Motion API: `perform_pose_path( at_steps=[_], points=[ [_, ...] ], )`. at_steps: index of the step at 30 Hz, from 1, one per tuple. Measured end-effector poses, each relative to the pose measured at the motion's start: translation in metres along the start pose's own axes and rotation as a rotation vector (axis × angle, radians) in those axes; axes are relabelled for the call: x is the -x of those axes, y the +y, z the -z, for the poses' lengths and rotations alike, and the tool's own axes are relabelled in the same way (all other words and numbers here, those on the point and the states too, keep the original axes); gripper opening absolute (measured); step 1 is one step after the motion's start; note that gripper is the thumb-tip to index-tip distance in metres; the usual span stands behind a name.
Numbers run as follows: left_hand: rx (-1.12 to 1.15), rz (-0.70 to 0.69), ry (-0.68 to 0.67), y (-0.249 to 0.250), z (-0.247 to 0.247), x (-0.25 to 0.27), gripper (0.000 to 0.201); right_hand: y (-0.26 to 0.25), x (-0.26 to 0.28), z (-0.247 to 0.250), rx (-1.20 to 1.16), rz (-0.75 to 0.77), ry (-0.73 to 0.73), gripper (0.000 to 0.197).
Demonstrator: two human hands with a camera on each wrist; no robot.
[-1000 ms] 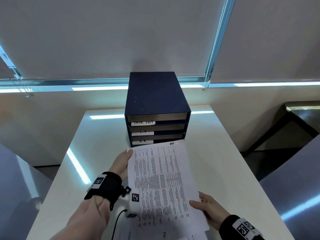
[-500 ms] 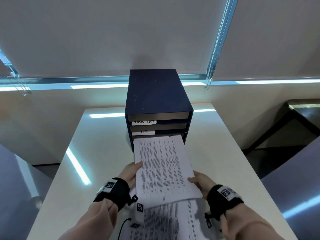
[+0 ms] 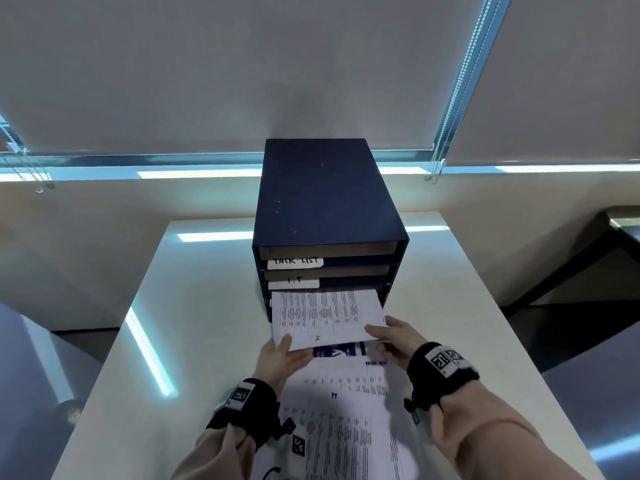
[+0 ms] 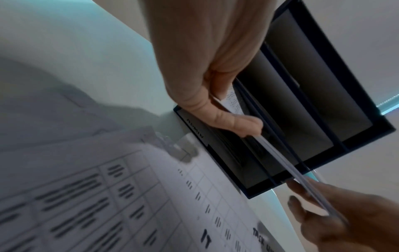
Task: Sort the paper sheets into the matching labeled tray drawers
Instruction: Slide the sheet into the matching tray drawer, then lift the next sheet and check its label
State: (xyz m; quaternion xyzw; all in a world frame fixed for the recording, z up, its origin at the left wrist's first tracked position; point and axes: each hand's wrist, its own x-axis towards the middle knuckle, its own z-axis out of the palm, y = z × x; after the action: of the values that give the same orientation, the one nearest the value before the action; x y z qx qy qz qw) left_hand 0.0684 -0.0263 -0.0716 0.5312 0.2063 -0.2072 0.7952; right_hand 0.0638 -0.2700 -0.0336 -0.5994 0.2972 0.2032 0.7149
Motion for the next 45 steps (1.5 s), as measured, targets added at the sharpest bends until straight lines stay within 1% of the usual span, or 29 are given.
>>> perform_pose_path(
  at_steps=[1, 2, 4, 6, 7, 8, 9, 11, 13, 14, 15, 16, 17, 18, 20, 22, 24, 26, 27, 29, 31, 32, 33, 34, 36, 38, 40, 43, 45],
  points=[
    [0.057, 0.005, -0.004, 0.003, -0.004, -0.009, 0.037, -0.001, -0.008, 0.001, -0.111, -0.023, 0.005, 0.02],
    [0.126, 0.008, -0.004, 0.012, -0.009, -0.016, 0.039, -0.007, -0.012, -0.004, -0.263, -0.025, 0.017, 0.022],
    [0.268, -0.006, -0.047, 0.032, -0.021, -0.026, 0.045, -0.021, -0.021, -0.02, -0.506, 0.041, -0.005, 0.028],
    [0.345, -0.03, -0.082, 0.052, -0.03, -0.032, 0.058, -0.035, -0.027, -0.035, -0.576, 0.085, -0.016, 0.041],
    [0.322, -0.039, -0.102, 0.059, -0.033, -0.033, 0.06, -0.038, -0.029, -0.042, -0.568, 0.097, -0.016, 0.036],
    [0.234, -0.043, -0.101, 0.063, -0.034, -0.03, 0.059, -0.039, -0.027, -0.047, -0.559, 0.087, -0.033, 0.03],
    [0.105, -0.042, -0.097, 0.064, -0.034, -0.026, 0.054, -0.04, -0.023, -0.05, -0.521, 0.081, -0.052, 0.025],
    [-0.217, -0.054, -0.064, 0.056, -0.027, -0.013, 0.035, -0.031, -0.017, -0.048, -0.383, 0.064, -0.091, 0.025],
    [-0.563, -0.132, -0.065, 0.037, -0.015, 0.002, 0.017, -0.014, -0.005, -0.04, -0.235, 0.038, -0.126, 0.024],
    [-0.794, -0.198, -0.093, 0.025, -0.005, 0.007, 0.013, -0.003, 0.001, -0.035, -0.17, 0.023, -0.114, 0.023],
    [-1.074, -0.257, -0.13, 0.013, 0.005, 0.012, 0.017, 0.01, 0.007, -0.029, -0.093, 0.024, -0.083, 0.022],
    [-1.347, -0.297, -0.164, 0.001, 0.016, 0.015, 0.028, 0.025, 0.011, -0.022, -0.014, 0.023, -0.029, 0.021],
    [-1.564, -0.324, -0.188, -0.009, 0.025, 0.017, 0.04, 0.041, 0.014, -0.015, 0.064, 0.028, 0.033, 0.019],
    [-1.703, -0.337, -0.199, -0.018, 0.032, 0.02, 0.049, 0.059, 0.017, -0.006, 0.13, 0.032, 0.093, 0.016],
    [-1.808, -0.381, -0.18, -0.027, 0.039, 0.026, 0.055, 0.091, 0.023, 0.01, 0.291, 0.04, 0.171, 0.015],
    [-1.802, -0.417, -0.153, -0.031, 0.041, 0.032, 0.046, 0.118, 0.031, 0.021, 0.407, 0.032, 0.172, 0.021],
    [-1.77, -0.395, -0.166, -0.03, 0.037, 0.039, 0.029, 0.132, 0.039, 0.028, 0.381, 0.043, 0.188, 0.024],
    [-1.626, -0.371, -0.203, -0.024, 0.034, 0.047, 0.013, 0.129, 0.052, 0.029, 0.346, 0.057, 0.209, 0.03],
    [-1.478, -0.366, -0.21, -0.019, 0.032, 0.053, 0.013, 0.124, 0.06, 0.028, 0.338, 0.07, 0.209, 0.033],
    [-1.05, -0.314, -0.254, -0.006, 0.025, 0.069, 0.017, 0.114, 0.074, 0.027, 0.295, 0.086, 0.161, 0.037],
    [-0.678, -0.226, -0.347, 0.009, 0.017, 0.088, 0.026, 0.105, 0.092, 0.024, 0.2, 0.088, 0.06, 0.042],
    [-0.575, -0.189, -0.38, 0.015, 0.013, 0.094, 0.03, 0.102, 0.1, 0.023, 0.179, 0.072, 0.004, 0.05],
    [-0.512, -0.159, -0.405, 0.021, 0.008, 0.1, 0.03, 0.1, 0.105, 0.023, 0.184, 0.054, -0.039, 0.058],
    [-0.471, -0.134, -0.423, 0.027, 0.004, 0.105, 0.026, 0.1, 0.109, 0.023, 0.189, 0.041, -0.066, 0.06],
    [-0.375, -0.102, -0.425, 0.037, -0.001, 0.109, 0.024, 0.101, 0.114, 0.022, 0.133, 0.043, -0.134, 0.058],
    [-0.278, -0.086, -0.389, 0.049, -0.007, 0.108, 0.024, 0.1, 0.12, 0.02, 0.047, 0.042, -0.19, 0.051],
    [-0.211, -0.084, -0.339, 0.061, -0.012, 0.105, 0.022, 0.098, 0.127, 0.019, 0.01, 0.048, -0.221, 0.037],
    [-0.144, -0.037, -0.278, 0.078, -0.019, 0.099, 0.032, 0.094, 0.136, 0.021, 0.021, 0.055, -0.243, 0.034],
    [-0.161, -0.01, -0.235, 0.084, -0.023, 0.097, 0.036, 0.093, 0.138, 0.023, 0.022, 0.058, -0.242, 0.03]
  ],
)
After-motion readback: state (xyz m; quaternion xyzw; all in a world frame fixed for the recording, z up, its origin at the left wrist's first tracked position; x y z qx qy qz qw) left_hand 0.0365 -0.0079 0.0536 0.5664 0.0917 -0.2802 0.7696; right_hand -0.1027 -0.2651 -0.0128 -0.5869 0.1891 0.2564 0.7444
